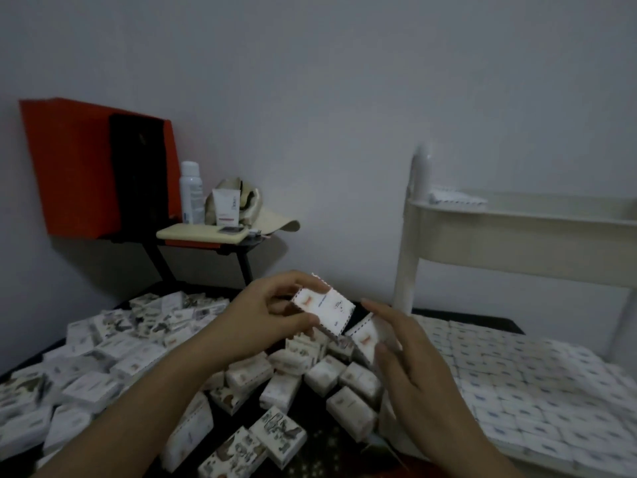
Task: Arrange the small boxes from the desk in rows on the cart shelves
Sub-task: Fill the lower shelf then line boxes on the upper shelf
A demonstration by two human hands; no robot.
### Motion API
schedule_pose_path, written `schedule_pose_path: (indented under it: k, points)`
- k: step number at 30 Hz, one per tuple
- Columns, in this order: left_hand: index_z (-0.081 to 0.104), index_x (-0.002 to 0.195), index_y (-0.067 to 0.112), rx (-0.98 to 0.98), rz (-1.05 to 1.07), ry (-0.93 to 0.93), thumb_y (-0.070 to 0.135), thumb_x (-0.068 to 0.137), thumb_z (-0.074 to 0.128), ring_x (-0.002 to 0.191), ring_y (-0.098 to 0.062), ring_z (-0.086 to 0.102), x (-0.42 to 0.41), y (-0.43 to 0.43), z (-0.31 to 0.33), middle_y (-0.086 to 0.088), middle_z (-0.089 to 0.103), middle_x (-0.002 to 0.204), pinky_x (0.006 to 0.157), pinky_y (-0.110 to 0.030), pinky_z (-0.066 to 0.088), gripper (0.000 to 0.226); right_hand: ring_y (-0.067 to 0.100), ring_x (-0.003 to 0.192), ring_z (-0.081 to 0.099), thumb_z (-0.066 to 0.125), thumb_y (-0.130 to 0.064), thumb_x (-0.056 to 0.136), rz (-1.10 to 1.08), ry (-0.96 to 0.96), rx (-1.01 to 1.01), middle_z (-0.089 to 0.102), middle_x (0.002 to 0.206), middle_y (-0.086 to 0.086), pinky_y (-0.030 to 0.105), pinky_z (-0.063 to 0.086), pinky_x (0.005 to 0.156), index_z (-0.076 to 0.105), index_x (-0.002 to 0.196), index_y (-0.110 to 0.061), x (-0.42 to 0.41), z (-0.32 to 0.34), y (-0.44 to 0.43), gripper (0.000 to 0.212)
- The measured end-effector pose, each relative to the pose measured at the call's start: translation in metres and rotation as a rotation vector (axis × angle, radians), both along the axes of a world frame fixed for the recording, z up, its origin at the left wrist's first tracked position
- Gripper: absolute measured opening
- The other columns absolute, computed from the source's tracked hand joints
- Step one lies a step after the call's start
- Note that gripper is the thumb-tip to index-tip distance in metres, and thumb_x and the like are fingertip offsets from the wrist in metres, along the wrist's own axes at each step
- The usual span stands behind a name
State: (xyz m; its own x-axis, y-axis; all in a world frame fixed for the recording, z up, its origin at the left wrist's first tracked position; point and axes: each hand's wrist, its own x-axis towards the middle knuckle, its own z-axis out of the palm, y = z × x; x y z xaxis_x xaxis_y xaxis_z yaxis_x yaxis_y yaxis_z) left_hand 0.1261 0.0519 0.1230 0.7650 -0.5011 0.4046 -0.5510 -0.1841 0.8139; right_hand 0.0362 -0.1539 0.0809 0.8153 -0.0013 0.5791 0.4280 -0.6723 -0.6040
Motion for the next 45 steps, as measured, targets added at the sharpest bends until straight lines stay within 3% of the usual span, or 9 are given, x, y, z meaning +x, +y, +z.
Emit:
schedule_pose_path:
  k: [5, 8, 12, 15, 21, 25, 29, 36, 45]
  points:
    - [0.068, 0.103, 0.021, -0.141, -0.011, -0.139, 0.029, 0.082, 0.063, 0.062, -0.009, 0.064, -0.029, -0.033, 0.046, 0.001, 0.068, 0.076, 0.06, -0.022, 0.054, 0.023, -0.005, 0.087, 0.056, 0.046, -0.049, 0.093, -0.146, -0.166, 0.016, 0.051, 0.105, -0.025, 0.014, 0.039, 0.069, 0.041, 0.115, -0.056, -0.034, 0.062, -0.026, 0.023]
    - [0.066, 0.105, 0.022, -0.18, -0.016, -0.253, 0.034, 0.077, 0.067, 0.073, -0.01, 0.066, -0.036, -0.048, 0.071, 0.009, 0.069, 0.089, 0.065, -0.025, 0.057, 0.031, 0.0, 0.083, 0.06, 0.059, -0.073, 0.07, -0.196, -0.231, 0.031, 0.055, 0.102, -0.022, 0.025, 0.048, 0.066, 0.036, 0.114, -0.053, -0.05, 0.11, -0.039, 0.054]
    - [0.06, 0.115, 0.027, -0.077, -0.103, -0.32, 0.013, 0.079, 0.074, 0.094, -0.017, 0.067, -0.032, -0.063, 0.106, 0.009, 0.067, 0.105, 0.077, -0.026, 0.058, 0.041, 0.016, 0.076, 0.063, 0.074, -0.039, 0.077, -0.319, -0.256, -0.033, 0.053, 0.092, -0.017, 0.042, 0.057, 0.066, 0.036, 0.12, -0.041, -0.044, 0.169, -0.07, 0.057]
    - [0.062, 0.112, 0.027, -0.032, -0.052, -0.481, -0.002, 0.089, 0.06, 0.09, -0.016, 0.068, -0.025, -0.078, 0.133, 0.005, 0.069, 0.1, 0.068, -0.021, 0.057, 0.037, 0.019, 0.074, 0.065, 0.059, -0.031, 0.088, -0.314, -0.197, 0.036, 0.065, 0.093, -0.001, 0.039, 0.053, 0.067, 0.037, 0.125, -0.031, -0.017, 0.205, -0.101, 0.043]
    - [0.064, 0.114, 0.031, 0.286, 0.264, -0.785, 0.051, 0.089, 0.057, 0.109, -0.006, 0.062, 0.004, -0.112, 0.193, 0.011, 0.065, 0.119, 0.088, -0.038, 0.054, 0.032, 0.027, 0.096, 0.065, 0.041, -0.037, 0.096, -0.226, 0.188, 0.022, 0.069, 0.1, 0.009, 0.041, 0.052, 0.086, 0.054, 0.114, -0.01, 0.057, 0.249, -0.147, 0.034]
    - [0.063, 0.086, 0.026, 0.394, 0.314, -0.807, 0.038, 0.089, 0.064, 0.085, -0.007, 0.064, 0.028, -0.147, 0.224, 0.006, 0.068, 0.104, 0.07, -0.021, 0.046, 0.012, 0.03, 0.099, 0.062, 0.038, -0.046, 0.096, -0.236, 0.485, 0.034, 0.061, 0.109, 0.013, 0.044, 0.052, 0.093, 0.053, 0.116, -0.009, 0.104, 0.245, -0.172, 0.044]
    - [0.064, 0.106, 0.023, 0.474, 0.335, -0.755, 0.037, 0.087, 0.067, 0.078, -0.005, 0.058, 0.062, -0.185, 0.234, 0.005, 0.067, 0.105, 0.075, -0.026, 0.049, 0.024, 0.03, 0.102, 0.061, 0.037, -0.048, 0.095, -0.241, 0.652, 0.025, 0.059, 0.115, 0.012, 0.044, 0.053, 0.09, 0.049, 0.122, -0.013, 0.146, 0.217, -0.189, 0.047]
    - [0.062, 0.104, 0.027, 0.506, 0.471, -0.723, 0.036, 0.086, 0.065, 0.1, -0.021, 0.058, 0.107, -0.224, 0.237, 0.003, 0.065, 0.109, 0.085, -0.036, 0.049, 0.021, 0.024, 0.089, 0.059, 0.039, -0.048, 0.09, -0.079, 0.656, 0.137, 0.058, 0.118, 0.011, 0.033, 0.048, 0.077, 0.053, 0.123, -0.011, 0.174, 0.191, -0.193, 0.051]
    - [0.061, 0.11, 0.024, 0.647, 0.418, -0.707, 0.025, 0.087, 0.062, 0.1, -0.02, 0.058, 0.125, -0.242, 0.225, 0.001, 0.063, 0.113, 0.078, -0.033, 0.046, 0.023, 0.039, 0.104, 0.066, 0.042, -0.039, 0.092, 0.063, 0.607, 0.45, 0.065, 0.117, 0.025, 0.047, 0.054, 0.093, 0.058, 0.115, -0.005, 0.157, 0.204, -0.187, 0.044]
